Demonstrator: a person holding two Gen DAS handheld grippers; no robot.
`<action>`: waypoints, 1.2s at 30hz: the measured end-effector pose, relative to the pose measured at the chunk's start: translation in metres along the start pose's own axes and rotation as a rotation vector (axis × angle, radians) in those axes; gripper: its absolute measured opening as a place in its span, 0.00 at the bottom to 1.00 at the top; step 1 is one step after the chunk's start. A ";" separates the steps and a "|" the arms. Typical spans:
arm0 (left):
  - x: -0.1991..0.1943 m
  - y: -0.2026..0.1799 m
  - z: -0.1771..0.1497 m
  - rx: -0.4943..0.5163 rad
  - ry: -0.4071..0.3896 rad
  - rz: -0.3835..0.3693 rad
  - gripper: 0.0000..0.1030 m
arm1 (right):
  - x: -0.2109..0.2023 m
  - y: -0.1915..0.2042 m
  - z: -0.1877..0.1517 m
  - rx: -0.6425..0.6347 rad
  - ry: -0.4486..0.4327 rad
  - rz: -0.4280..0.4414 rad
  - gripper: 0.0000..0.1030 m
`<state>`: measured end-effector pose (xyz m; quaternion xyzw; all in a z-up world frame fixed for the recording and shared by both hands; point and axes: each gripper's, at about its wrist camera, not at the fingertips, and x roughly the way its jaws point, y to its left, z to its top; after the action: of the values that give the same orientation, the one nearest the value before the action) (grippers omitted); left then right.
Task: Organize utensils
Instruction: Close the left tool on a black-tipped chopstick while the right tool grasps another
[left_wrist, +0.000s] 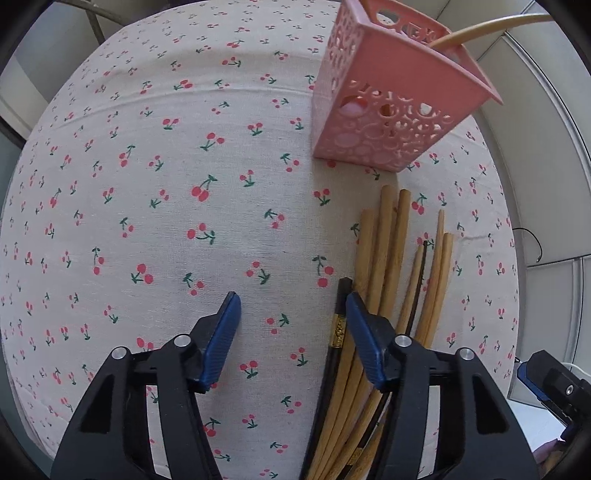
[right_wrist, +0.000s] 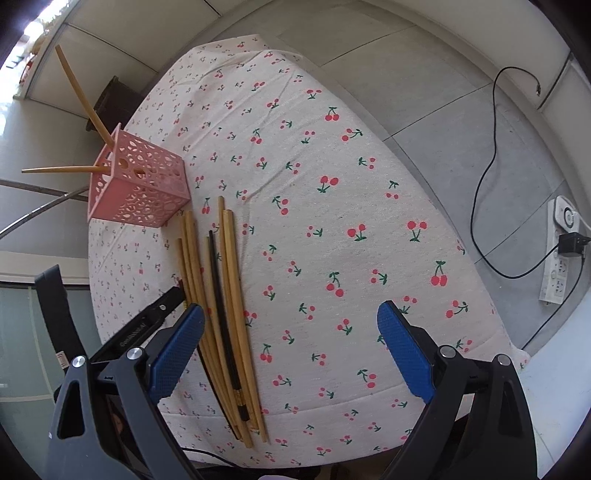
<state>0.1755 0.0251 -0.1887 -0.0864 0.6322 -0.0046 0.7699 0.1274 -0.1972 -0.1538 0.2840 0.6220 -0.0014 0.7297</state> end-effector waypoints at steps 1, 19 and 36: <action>0.001 -0.003 0.000 0.010 -0.001 0.005 0.49 | 0.000 0.001 0.000 0.003 0.003 0.018 0.89; 0.008 -0.007 -0.013 0.090 -0.019 0.058 0.06 | 0.044 0.059 0.003 -0.071 0.022 0.096 0.28; 0.021 0.029 0.011 0.055 -0.010 0.006 0.08 | 0.077 0.072 0.014 -0.099 0.029 -0.022 0.11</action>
<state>0.1874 0.0523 -0.2109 -0.0631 0.6282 -0.0191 0.7752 0.1833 -0.1155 -0.1933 0.2407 0.6347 0.0253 0.7338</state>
